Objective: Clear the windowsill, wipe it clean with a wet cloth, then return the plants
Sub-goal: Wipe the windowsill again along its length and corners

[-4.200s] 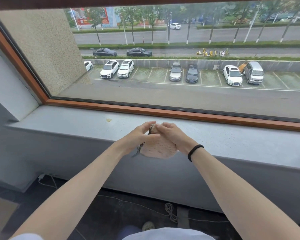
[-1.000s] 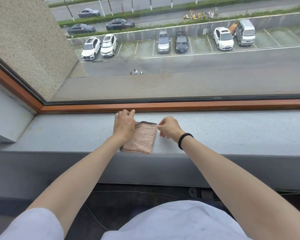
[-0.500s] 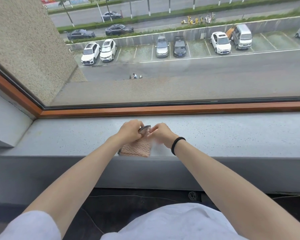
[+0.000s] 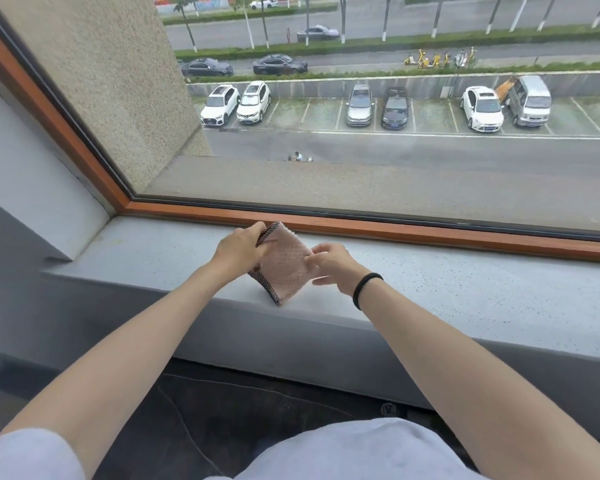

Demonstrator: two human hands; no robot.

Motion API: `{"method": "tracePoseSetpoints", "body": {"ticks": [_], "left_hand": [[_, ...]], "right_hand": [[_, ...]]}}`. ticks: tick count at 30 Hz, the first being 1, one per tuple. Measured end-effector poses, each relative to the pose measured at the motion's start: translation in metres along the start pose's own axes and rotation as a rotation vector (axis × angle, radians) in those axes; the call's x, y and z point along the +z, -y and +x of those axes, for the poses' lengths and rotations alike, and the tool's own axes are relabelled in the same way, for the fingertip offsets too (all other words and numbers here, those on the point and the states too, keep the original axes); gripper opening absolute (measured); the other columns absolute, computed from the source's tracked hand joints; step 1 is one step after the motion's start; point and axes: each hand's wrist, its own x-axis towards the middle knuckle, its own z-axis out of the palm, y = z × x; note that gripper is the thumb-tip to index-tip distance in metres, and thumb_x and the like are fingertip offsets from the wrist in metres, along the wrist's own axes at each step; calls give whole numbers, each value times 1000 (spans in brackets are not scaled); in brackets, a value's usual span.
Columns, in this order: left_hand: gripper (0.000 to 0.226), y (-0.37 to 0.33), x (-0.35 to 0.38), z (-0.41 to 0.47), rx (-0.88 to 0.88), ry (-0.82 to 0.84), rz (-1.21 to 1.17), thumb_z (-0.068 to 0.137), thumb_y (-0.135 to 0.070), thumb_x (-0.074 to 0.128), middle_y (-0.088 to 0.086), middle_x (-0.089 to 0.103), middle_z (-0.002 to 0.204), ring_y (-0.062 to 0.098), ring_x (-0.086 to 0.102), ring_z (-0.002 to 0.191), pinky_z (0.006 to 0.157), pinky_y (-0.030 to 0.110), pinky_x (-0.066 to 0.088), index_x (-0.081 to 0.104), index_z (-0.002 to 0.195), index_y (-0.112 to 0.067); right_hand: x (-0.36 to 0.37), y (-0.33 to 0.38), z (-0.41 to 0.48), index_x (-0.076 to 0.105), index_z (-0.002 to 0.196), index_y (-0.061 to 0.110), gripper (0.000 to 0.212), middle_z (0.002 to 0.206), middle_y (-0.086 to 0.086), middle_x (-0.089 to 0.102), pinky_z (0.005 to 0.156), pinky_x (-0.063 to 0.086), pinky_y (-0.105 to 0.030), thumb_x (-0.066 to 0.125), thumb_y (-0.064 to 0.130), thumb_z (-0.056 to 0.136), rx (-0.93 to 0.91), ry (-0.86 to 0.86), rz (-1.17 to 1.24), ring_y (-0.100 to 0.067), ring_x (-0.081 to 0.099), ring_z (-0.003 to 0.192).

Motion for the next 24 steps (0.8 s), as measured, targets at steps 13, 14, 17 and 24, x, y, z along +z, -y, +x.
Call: {"method": "tracePoseSetpoints", "body": {"ticks": [13,14,17,24], "left_hand": [[43,8,46,-29,-63,-72,57,93,-26,57,12,45,134,28,44,123,98,38,40,48,132,-9],[44,-4,62,-37,-33,-40,20,96,-28,50,15,38,142,31,38,131,105,40,35,45,134,-6],[57,-21,106,-64,49,168,78,102,-42,19,2,-11,157,23,-9,146,120,42,0,7,151,-17],[54,28,86,-7,-117,204,135,100,-51,15,-9,-2,159,13,-5,146,112,57,-10,12,150,-34]], "right_hand": [[0,-26,11,53,123,7,33,131,-10,43,93,41,-34,45,2,91,-257,-382,-730,-25,43,121],[-4,-29,14,53,122,5,34,131,-10,44,92,42,-36,44,1,90,-253,-395,-795,-26,42,121],[-11,-36,16,53,119,2,29,132,-11,42,90,43,-39,45,6,91,-230,-367,-904,-30,41,122],[-18,-63,16,39,133,9,62,156,-14,14,117,16,-47,63,40,86,-265,-172,-1024,-29,10,145]]}}
